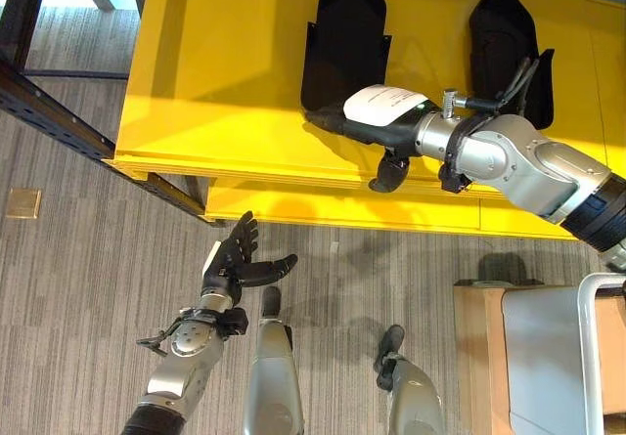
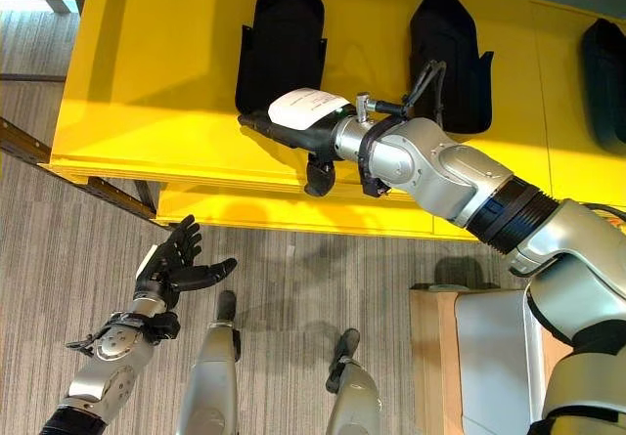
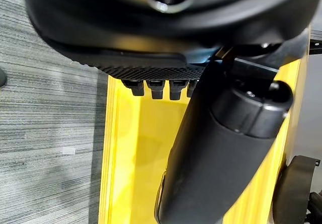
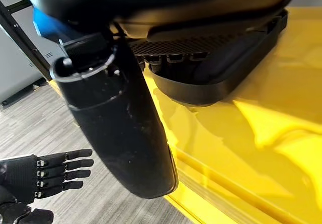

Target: Move parts from the plastic box to the shelf.

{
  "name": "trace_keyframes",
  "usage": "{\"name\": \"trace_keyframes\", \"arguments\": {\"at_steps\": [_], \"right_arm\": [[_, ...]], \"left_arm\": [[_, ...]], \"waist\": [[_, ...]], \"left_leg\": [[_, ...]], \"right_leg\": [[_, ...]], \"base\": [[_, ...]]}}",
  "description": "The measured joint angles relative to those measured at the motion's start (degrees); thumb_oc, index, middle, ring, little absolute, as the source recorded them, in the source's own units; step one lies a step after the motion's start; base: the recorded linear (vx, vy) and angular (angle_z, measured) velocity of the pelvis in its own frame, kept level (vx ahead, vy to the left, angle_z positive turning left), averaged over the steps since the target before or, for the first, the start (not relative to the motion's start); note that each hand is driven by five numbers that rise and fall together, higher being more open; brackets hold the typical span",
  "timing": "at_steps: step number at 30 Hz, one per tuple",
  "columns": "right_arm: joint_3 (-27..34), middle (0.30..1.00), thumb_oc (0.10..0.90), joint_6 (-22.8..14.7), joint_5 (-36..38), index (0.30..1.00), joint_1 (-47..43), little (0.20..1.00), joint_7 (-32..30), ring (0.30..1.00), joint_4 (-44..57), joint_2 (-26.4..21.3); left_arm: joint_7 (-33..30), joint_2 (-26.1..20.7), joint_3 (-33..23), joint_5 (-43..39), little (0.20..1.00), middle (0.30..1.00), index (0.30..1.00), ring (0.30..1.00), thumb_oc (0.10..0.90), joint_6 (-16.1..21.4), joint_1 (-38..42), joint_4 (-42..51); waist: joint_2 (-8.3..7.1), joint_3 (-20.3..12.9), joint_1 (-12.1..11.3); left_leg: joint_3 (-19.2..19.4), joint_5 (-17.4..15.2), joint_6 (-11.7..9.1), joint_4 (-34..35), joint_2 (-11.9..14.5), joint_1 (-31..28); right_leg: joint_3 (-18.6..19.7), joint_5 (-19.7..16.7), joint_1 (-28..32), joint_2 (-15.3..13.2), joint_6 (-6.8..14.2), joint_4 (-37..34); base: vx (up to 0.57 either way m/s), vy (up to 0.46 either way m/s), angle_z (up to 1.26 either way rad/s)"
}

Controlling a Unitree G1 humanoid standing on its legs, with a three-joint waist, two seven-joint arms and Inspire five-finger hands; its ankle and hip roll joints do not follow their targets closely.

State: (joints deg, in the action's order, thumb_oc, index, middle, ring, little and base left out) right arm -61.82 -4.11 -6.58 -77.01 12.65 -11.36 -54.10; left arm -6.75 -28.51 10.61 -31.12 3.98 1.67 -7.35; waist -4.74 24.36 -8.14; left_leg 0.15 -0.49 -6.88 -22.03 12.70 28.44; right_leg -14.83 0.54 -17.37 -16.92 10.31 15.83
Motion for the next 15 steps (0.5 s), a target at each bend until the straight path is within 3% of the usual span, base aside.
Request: {"name": "trace_keyframes", "arguments": {"at_steps": [15], "right_arm": [[0.0, 1.0, 0.9, -0.92, -0.01, 1.0, 0.05, 1.0, 0.14, 1.0, 0.51, -2.79]], "left_arm": [[0.0, 0.03, -0.01, 0.03, 1.0, 1.0, 1.0, 1.0, 0.9, -0.18, -0.06, 0.0]], "waist": [[0.01, 0.0, 0.19]], "left_leg": [[0.49, 0.0, 0.0, 0.26, 0.01, -0.56]], "right_leg": [[0.21, 0.0, 0.05, -0.09, -0.01, 0.01]], "base": [[0.0, 0.0, 0.0]]}}
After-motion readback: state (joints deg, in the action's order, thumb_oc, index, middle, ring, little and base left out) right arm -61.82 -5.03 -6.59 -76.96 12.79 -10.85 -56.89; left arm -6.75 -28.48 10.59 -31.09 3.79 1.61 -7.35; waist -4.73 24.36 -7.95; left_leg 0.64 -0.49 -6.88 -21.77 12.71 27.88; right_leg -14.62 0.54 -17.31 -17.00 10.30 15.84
